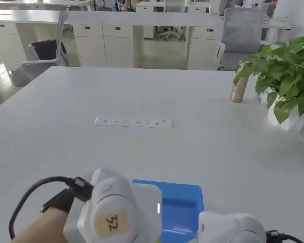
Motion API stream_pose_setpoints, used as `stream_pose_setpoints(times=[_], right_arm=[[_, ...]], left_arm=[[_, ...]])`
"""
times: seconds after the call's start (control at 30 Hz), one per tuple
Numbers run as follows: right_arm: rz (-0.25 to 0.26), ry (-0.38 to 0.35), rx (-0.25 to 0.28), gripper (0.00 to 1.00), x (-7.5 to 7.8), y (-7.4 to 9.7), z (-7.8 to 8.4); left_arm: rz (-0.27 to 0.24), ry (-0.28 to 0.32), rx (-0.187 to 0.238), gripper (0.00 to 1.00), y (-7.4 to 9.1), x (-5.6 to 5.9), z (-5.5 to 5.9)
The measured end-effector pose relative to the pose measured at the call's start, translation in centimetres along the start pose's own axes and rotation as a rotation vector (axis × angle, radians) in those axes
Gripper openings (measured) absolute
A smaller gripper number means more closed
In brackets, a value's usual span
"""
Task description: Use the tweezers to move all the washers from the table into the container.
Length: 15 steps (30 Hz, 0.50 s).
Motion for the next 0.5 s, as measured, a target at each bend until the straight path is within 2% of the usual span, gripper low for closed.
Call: stream_pose_setpoints(times=[0.03, 0.1, 0.17, 0.27, 0.33, 0.43, 0.5], right_arm=[[-0.002, -0.012, -0.004, 0.03, 0.1, -0.1, 0.0], [-0.006, -0.017, -0.006, 0.03, 0.0, -0.1, 0.0], [-0.004, -0.015, -0.008, 0.03, -0.2, -0.3, -0.1], [0.016, -0.014, -0.009, 0.02, -0.3, -0.2, -0.1], [0.037, -0.06, 0.012, 0.02, -0.2, 0.0, 0.1], [0.054, -0.107, 0.033, 0.02, 0.0, 0.4, 0.5], [0.067, -0.163, 0.056, 0.02, 0.1, 0.7, 0.9]], left_arm=[[-0.009, 0.029, 0.04, 0.0, -0.1, 0.1, -0.2], [-0.024, 0.082, 0.093, 0.0, 0.0, 0.2, -0.3], [-0.052, 0.113, 0.127, 0.05, 0.4, 0.4, -0.1], [-0.095, 0.193, 0.191, 0.11, 1.2, 0.6, 0.6], [-0.136, 0.277, 0.273, 0.22, 1.8, 0.8, 1.2], [-0.194, 0.442, 0.403, 0.43, 2.8, 1.4, 2.4], [-0.251, 0.506, 0.464, 0.49, 3.4, 1.7, 3.3]])
Point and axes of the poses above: the centre of the closed fingertips' face, and the gripper's own axes: y roughly backward along the fingers, x roughly to its right, z roughly out of its underside, the point moved 9 cm from there along y, roughly backward along the fingers, and after that the axes turned 4 degrees about x, right-handed, at the moved point
